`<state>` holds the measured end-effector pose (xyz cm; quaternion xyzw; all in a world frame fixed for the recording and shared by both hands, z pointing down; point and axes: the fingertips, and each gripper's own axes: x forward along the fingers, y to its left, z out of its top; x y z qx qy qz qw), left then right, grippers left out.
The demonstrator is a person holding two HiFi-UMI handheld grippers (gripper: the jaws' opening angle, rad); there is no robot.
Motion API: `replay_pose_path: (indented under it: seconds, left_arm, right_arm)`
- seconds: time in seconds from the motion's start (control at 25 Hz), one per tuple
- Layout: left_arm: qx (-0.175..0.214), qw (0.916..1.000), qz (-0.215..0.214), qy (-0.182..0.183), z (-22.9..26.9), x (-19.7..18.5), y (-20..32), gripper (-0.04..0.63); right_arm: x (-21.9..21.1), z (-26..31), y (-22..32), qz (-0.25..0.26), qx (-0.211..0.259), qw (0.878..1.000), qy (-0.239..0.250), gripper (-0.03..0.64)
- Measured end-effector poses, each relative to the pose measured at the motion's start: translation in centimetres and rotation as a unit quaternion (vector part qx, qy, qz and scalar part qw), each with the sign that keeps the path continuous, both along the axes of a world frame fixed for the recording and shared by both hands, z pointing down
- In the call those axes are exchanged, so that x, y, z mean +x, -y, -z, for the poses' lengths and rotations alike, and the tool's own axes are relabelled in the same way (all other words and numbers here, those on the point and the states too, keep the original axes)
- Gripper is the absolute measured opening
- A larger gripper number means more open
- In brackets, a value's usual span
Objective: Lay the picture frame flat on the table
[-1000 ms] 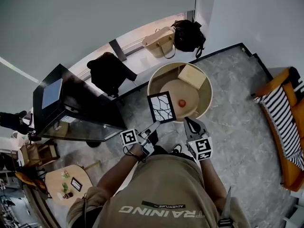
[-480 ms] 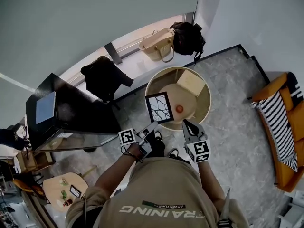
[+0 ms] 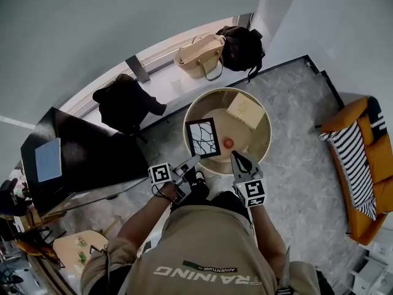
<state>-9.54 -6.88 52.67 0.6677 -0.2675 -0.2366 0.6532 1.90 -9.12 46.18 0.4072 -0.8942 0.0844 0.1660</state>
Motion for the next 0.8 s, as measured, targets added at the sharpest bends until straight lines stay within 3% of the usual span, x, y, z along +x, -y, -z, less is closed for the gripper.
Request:
replay_pose_path:
  seconds: [0.24,0.48,0.64,0.8]
  left_arm:
    - [-0.039,0.9992,-0.002,0.002,-3.6,-0.3,1.2,0.074]
    - [-0.082,0.9965,0.007,-0.011,-10.6,-0.2,2.4,0.074]
    - [-0.094,0.995,0.026,-0.018,-16.7,-0.2,3.7,0.074]
    - [-0.126,0.9915,0.031,-0.012,-23.1,-0.2,3.5,0.074]
  right_arm:
    - [-0.7,-3.9,2.6,-0.001,-0.026,1.0,0.006,0.009]
    - [-1.5,-12.3,3.4,0.039,-0.067,0.997,-0.02,0.009]
    - [-0.8,-19.2,4.0,0.022,-0.12,0.992,-0.013,0.009]
    - [-0.2,-24.6,5.1,-0.013,-0.124,0.992,-0.002,0.009]
